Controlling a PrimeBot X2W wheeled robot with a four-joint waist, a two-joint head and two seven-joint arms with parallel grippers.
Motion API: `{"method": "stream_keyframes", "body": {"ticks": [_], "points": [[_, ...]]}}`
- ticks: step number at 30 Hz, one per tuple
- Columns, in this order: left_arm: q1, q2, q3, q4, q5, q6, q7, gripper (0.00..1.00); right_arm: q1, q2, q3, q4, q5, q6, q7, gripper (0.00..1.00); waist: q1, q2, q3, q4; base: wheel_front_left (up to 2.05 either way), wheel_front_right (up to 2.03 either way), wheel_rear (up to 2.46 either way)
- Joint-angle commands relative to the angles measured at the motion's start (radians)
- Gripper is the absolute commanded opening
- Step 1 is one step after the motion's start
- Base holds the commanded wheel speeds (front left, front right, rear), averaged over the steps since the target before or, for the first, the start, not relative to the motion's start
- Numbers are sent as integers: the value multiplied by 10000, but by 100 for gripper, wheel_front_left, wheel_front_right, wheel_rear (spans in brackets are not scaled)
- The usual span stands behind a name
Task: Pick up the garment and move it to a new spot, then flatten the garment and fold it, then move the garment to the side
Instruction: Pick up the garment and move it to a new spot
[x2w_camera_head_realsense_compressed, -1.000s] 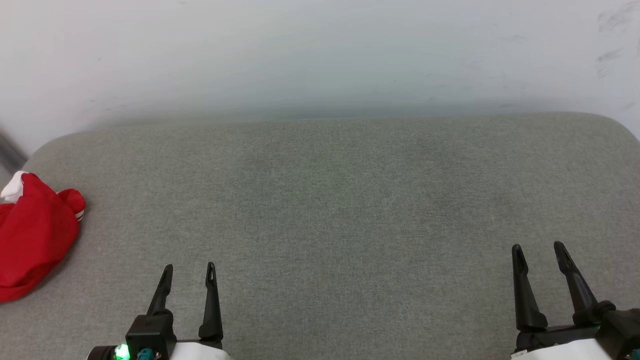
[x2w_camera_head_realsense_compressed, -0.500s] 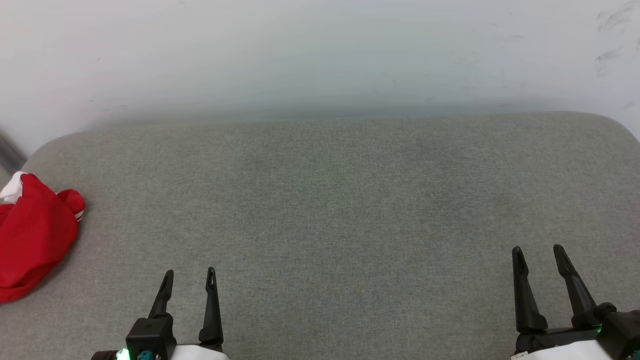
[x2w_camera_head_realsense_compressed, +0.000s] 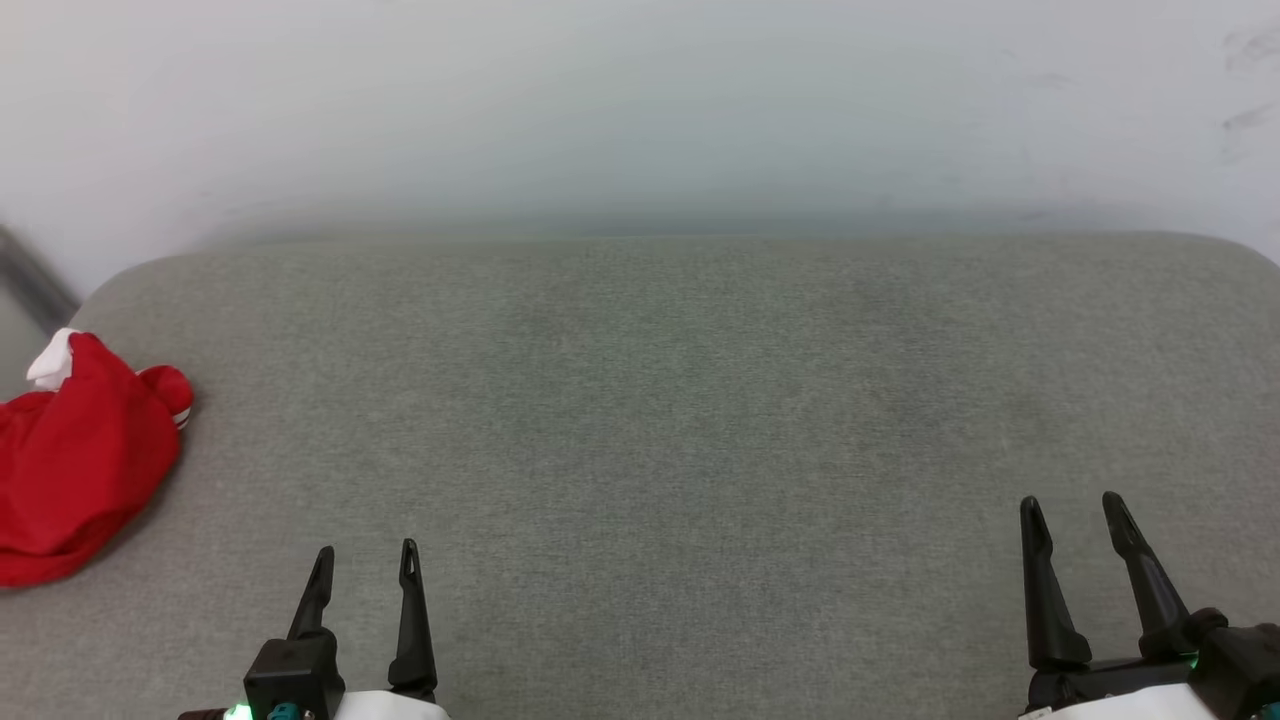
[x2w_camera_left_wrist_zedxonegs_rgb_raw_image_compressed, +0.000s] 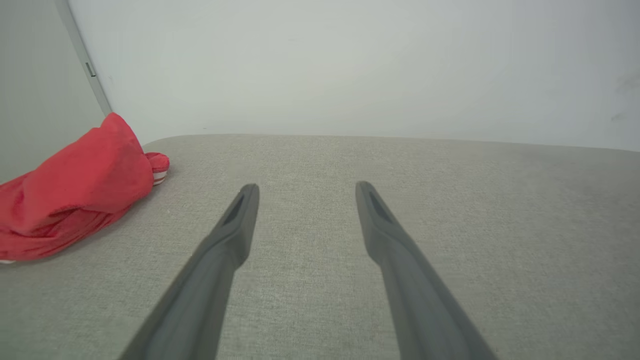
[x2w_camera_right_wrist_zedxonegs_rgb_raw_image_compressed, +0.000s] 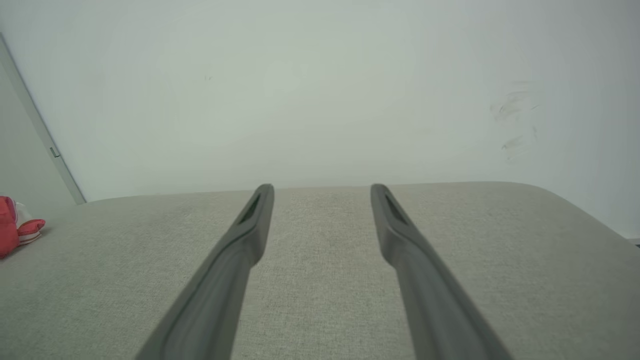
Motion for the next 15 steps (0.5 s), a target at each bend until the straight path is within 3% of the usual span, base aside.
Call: {"method": "stream_keyframes", "body": {"ticks": [1, 15], "points": [[-4, -6, 51, 21, 10, 8, -28, 100, 154, -5, 33, -44, -33, -3, -21, 100, 0, 0, -8, 180, 0, 0, 0], [92, -6, 227, -20, -228, 213, -27, 100, 277, -3, 47, -124, -202, -3, -21, 100, 0, 0, 18, 1912, 0, 0, 0]]}}
